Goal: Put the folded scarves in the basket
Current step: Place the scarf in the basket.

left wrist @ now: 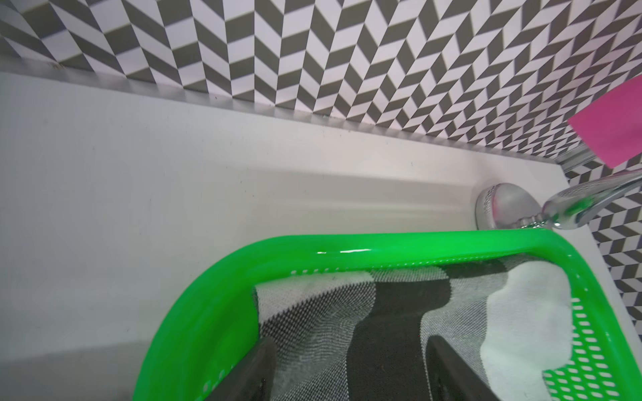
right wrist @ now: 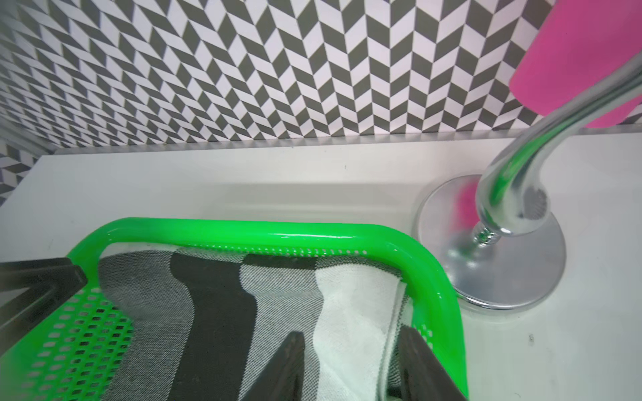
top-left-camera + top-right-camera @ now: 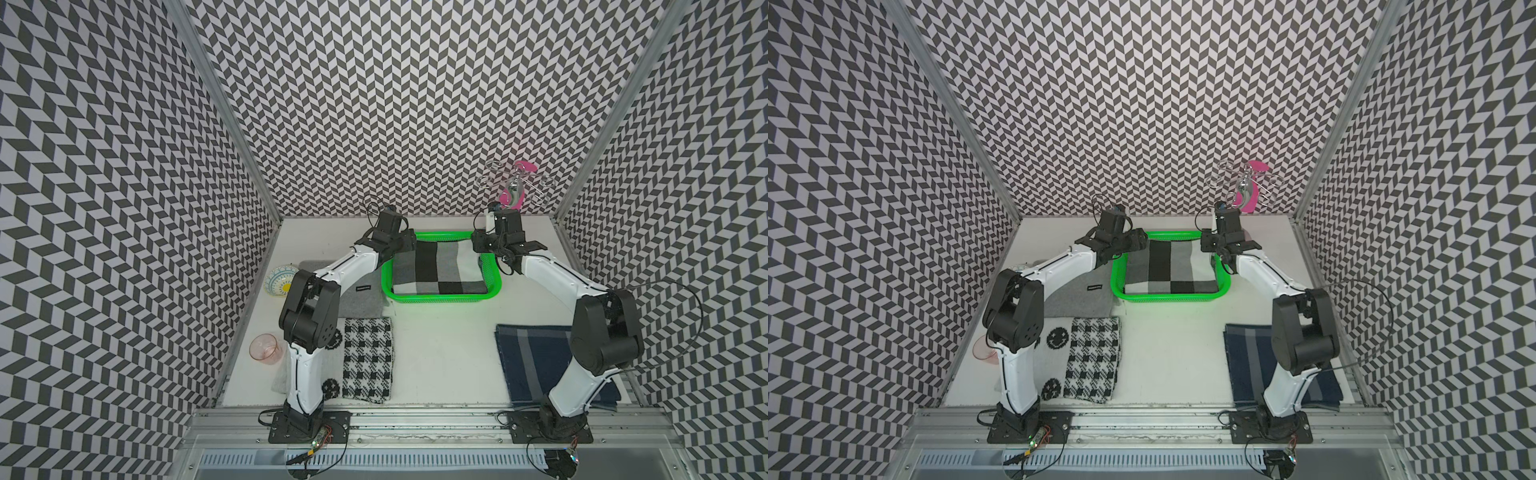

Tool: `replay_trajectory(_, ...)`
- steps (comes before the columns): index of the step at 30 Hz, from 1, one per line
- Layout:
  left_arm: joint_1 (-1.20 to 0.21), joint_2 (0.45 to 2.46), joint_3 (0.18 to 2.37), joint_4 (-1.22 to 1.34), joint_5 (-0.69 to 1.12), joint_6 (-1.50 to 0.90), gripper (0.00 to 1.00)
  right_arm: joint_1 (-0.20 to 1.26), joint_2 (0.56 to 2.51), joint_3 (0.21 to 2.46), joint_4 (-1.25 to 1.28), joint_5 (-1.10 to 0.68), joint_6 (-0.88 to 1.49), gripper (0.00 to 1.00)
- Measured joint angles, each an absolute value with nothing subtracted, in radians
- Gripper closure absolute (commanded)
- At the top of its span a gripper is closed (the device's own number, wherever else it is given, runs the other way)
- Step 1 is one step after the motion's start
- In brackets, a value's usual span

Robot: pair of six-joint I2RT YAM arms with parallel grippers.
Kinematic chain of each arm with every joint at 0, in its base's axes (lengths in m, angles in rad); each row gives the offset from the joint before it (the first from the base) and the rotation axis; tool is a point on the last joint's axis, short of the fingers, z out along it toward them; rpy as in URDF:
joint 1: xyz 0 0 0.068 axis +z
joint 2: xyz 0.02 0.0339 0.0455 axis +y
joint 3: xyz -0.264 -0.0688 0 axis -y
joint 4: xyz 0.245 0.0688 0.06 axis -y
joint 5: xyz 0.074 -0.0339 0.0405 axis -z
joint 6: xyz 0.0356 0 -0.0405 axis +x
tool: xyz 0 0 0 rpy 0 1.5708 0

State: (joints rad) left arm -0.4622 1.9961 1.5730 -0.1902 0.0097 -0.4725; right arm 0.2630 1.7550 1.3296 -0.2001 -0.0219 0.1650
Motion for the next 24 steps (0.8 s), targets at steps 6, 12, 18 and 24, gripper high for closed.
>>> replay_trajectory(6, -0.476, 1.969, 1.573, -0.173, 0.075, -0.512, 0.6, 0.306, 1.781, 1.323, -0.178, -0.097, 0.191, 0.75)
replay_trajectory(12, -0.505, 1.973, 1.498, -0.121, 0.131, -0.541, 0.6, 0.294, 1.909, 1.351, -0.174, -0.097, 0.201, 0.77)
replay_trajectory(18, -0.512, 2.045, 1.497, -0.096, 0.135, -0.54, 0.59, 0.283, 2.018, 1.396, -0.187, -0.074, 0.201, 0.77)
replay_trajectory(24, -0.49, 2.128, 1.519, -0.098, 0.128, -0.536, 0.6, 0.281, 2.03, 1.402, -0.192, -0.025, 0.177, 0.77)
